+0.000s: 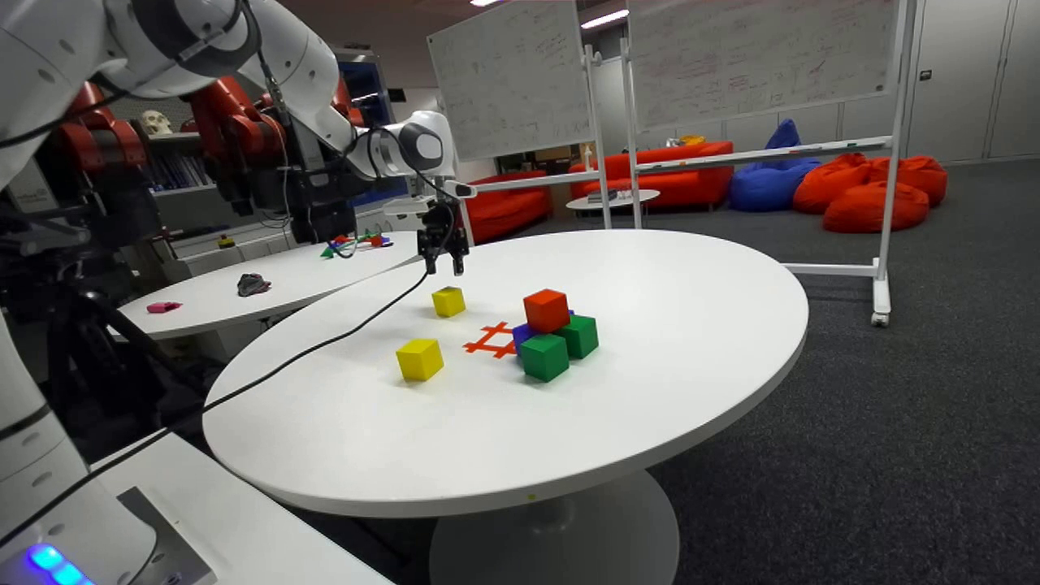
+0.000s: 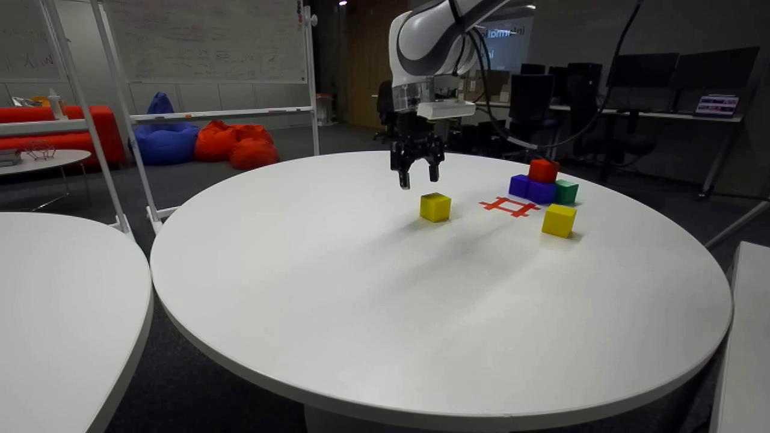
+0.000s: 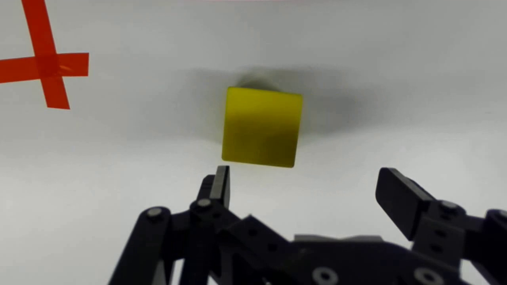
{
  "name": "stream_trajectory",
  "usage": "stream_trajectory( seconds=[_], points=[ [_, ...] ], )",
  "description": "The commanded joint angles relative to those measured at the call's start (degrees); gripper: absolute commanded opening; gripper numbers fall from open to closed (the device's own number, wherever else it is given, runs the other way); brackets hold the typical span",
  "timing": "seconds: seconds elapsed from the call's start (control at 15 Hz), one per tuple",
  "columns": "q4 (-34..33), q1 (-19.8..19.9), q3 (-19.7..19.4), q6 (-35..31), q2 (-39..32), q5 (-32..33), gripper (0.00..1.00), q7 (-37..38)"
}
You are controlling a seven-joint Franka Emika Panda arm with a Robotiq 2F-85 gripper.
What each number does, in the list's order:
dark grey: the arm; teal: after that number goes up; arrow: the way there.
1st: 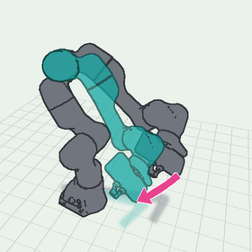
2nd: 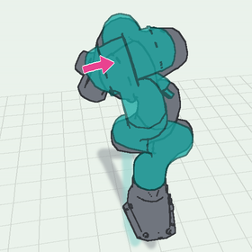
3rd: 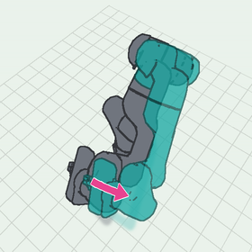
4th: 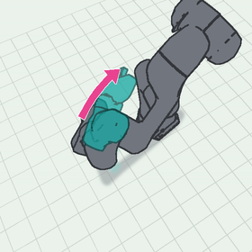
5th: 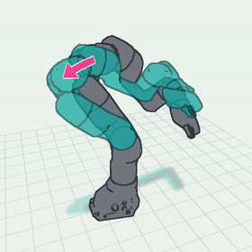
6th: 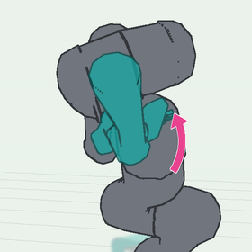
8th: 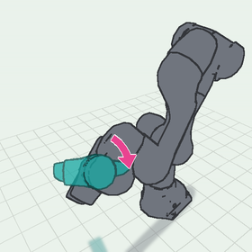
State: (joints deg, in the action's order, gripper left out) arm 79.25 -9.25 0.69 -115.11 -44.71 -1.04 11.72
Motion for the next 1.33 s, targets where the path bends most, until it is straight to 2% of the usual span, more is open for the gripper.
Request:
stream_trajectory(
  seconds=[0.0, 0.2, 0.4, 0.47, 0.87, 0.93, 1.27],
  points=[
    [11.5, -0.9, -0.2, -4.8, 8.9, 1.6, 1.00, 0.6],
    [16.4, -1.1, -0.1, -6.3, 13.2, 2.3, 1.00, 0.7],
    [18.1, -0.8, 0.1, -5.3, 15.1, 2.7, 1.00, -0.3],
    [12.8, -0.5, 0.6, -3.5, 11.3, 1.7, 1.00, 0.2],
    [12.3, -0.8, 0.5, -2.8, 10.5, 2.4, 1.00, -0.3],
    [12.3, -0.5, 0.8, -2.8, 10.5, 1.9, 0.80, -0.7],
    [13.0, 0.9, 0.6, -3.3, 11.2, 0.5, 0.44, -0.6]
  ],
)
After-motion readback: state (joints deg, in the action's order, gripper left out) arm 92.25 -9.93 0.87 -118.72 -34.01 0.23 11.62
